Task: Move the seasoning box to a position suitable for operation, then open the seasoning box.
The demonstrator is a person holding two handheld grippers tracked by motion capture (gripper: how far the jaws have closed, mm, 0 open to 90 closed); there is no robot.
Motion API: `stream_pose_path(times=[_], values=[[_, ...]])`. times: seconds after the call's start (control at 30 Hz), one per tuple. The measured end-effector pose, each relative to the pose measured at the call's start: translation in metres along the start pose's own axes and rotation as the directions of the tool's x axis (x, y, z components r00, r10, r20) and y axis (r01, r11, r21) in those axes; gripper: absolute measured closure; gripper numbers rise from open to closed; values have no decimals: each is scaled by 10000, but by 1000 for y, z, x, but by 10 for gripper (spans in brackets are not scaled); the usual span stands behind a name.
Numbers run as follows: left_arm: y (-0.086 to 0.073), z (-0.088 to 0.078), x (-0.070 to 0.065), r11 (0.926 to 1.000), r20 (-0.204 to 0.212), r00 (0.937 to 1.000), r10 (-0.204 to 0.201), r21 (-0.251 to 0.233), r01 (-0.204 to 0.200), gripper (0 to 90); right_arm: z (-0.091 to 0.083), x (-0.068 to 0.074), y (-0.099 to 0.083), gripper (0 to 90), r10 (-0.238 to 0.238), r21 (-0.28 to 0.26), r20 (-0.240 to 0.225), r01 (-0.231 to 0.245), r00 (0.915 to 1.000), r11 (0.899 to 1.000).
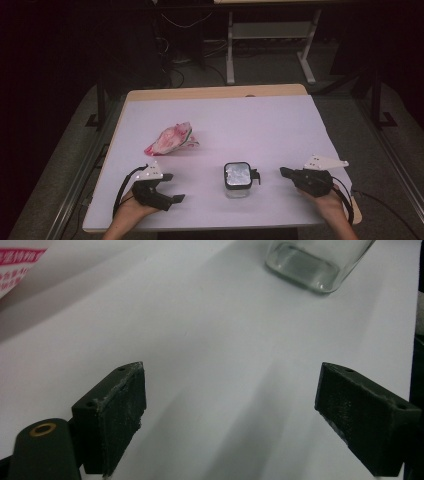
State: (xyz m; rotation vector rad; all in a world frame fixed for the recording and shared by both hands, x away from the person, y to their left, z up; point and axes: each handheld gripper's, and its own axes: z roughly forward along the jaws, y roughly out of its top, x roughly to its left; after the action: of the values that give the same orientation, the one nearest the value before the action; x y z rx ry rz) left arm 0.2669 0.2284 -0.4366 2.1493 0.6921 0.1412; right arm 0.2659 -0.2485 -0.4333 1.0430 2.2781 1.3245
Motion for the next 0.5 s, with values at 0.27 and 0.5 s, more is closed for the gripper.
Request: stream_pose_path(times=[0.27, 0.5], values=[[22, 10, -12, 9987, 479, 9976, 504, -25, -503, 124, 3, -6, -4, 724, 130, -188, -201, -134, 9997, 9997], [40, 23, -19, 9959, 844, 9924, 898, -194, -885, 124, 8, -8, -5, 427, 203, -95, 150, -201, 9997, 9998]])
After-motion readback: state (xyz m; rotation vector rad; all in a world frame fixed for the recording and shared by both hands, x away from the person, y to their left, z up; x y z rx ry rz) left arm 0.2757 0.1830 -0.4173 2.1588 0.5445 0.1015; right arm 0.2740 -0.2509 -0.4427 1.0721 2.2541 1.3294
